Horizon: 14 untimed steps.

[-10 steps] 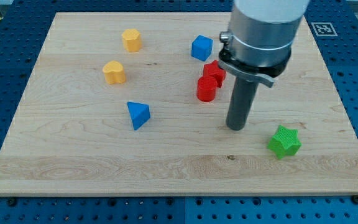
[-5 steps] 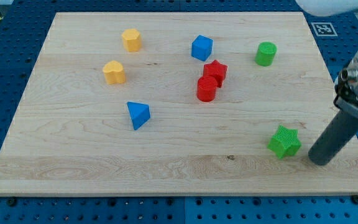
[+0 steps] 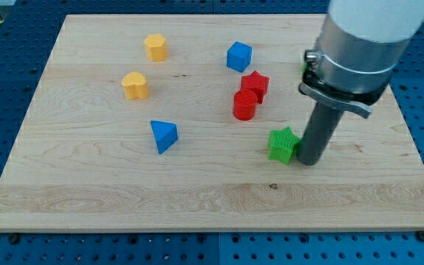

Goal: Push the green star to the bottom left of the red circle

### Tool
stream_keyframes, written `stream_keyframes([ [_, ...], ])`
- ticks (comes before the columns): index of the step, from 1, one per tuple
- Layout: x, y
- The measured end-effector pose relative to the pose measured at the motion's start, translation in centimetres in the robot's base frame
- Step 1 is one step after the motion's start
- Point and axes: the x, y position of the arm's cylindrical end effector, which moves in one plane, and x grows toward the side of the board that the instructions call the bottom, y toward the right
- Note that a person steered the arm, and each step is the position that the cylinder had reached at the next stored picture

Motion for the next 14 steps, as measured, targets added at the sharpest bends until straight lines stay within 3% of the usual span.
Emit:
stream_keyframes([
  [5,-1.4,-10.5],
  [8,-0.4,-5.4],
  [11,-2.4,-7.2],
  [12,0.3,-6.6],
  [14,2.0,4.9],
])
